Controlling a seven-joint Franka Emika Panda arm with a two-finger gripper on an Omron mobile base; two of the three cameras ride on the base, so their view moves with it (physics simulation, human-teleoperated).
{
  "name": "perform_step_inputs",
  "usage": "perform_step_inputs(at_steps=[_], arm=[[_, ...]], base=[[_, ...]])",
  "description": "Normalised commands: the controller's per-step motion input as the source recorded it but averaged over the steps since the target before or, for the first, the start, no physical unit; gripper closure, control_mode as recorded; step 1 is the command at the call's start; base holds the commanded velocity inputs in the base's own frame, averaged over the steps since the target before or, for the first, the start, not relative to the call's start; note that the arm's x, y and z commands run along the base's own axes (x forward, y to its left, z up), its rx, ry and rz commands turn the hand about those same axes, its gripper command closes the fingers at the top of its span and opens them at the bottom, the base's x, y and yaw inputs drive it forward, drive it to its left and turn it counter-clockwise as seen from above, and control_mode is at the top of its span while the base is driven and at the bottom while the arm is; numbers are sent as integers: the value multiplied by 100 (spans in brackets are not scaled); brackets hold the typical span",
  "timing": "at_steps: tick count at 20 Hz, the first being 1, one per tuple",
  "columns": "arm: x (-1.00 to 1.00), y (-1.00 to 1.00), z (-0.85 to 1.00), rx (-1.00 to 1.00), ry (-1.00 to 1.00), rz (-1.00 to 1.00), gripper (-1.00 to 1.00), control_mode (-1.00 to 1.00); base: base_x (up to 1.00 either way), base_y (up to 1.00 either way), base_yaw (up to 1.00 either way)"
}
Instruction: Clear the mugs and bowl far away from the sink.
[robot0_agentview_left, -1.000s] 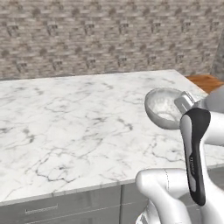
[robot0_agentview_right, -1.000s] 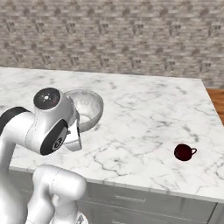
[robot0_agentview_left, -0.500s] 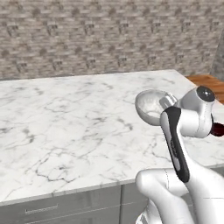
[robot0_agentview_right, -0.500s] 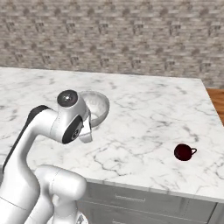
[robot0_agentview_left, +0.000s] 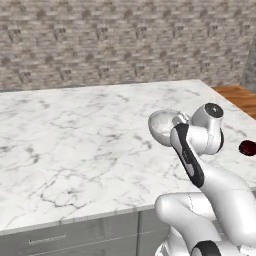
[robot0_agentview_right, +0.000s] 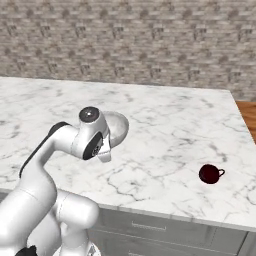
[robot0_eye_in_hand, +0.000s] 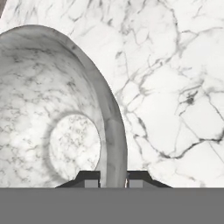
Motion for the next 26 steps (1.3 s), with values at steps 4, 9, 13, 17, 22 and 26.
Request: perform_step_inputs(at_steps=[4, 9, 13, 17, 22, 26], arm=[[46, 0, -28, 0, 7, 0, 100, -100], [34, 0, -21, 0, 5, 0, 100, -100], [27, 0, -24, 0, 6, 0, 100, -100], [8, 0, -27, 0, 6, 0, 100, -100], [8, 0, -30, 0, 6, 0, 100, -100], [10, 0, -37, 0, 6, 0, 100, -100]], base=[[0, 0, 0], [0, 0, 0], [0, 0, 0], [0, 0, 0], [0, 0, 0], [0, 0, 0]])
